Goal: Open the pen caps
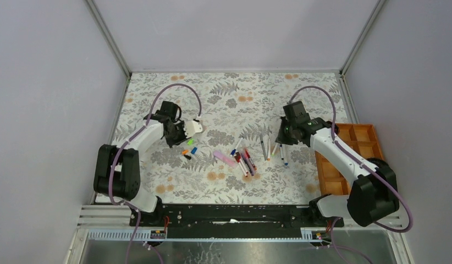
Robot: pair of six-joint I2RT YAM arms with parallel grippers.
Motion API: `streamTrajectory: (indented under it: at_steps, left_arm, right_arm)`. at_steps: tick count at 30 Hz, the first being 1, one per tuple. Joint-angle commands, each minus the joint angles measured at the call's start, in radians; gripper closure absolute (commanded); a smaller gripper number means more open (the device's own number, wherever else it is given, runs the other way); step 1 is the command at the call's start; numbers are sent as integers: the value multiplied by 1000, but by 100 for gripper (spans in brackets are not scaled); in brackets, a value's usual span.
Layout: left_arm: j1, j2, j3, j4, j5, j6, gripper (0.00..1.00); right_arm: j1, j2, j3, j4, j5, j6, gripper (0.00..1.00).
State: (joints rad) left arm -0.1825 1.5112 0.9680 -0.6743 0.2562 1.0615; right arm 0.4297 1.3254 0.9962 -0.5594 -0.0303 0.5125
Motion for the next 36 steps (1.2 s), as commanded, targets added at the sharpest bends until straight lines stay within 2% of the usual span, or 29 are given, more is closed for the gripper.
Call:
streamTrajectory:
  at_steps: [1, 5, 8, 17, 19, 23, 24, 26, 28, 33, 36]
  left_arm:
    - [42, 56, -26, 79, 14, -99, 100]
    - [43, 107, -41, 128, -2, -147, 100]
    - [43, 163, -34, 151, -26, -192, 92]
    - [43, 214, -26, 137, 1, -214, 71]
    - [43, 200, -17, 109, 21, -213, 63]
    - [43, 143, 14, 34, 97, -200, 36]
    - [43, 128, 26, 12, 125, -198, 30]
    - [43, 98, 65, -24, 161, -204, 17]
    - [44, 73, 105, -64, 188, -211, 4]
    - [47, 26, 237, -157, 214, -270, 2]
    - [50, 10, 328, -214, 211, -335, 2]
  right_arm:
    - [-47, -9, -77, -2, 296, 39, 100]
    - [-53, 45, -104, 37, 376, 45, 100]
    - [-64, 98, -109, 56, 426, 40, 100]
    - [-85, 251, -78, 98, 521, 15, 80]
    - [-86, 276, -74, 107, 519, 10, 78]
    - [-93, 322, -71, 111, 515, 0, 73]
    - [-96, 326, -67, 108, 510, 1, 69]
    - [-95, 321, -62, 104, 501, -1, 57]
    - [-96, 305, -45, 84, 488, 0, 51]
    - [-90, 203, 22, 33, 469, 3, 46]
    - [-39, 174, 99, 7, 449, 13, 43]
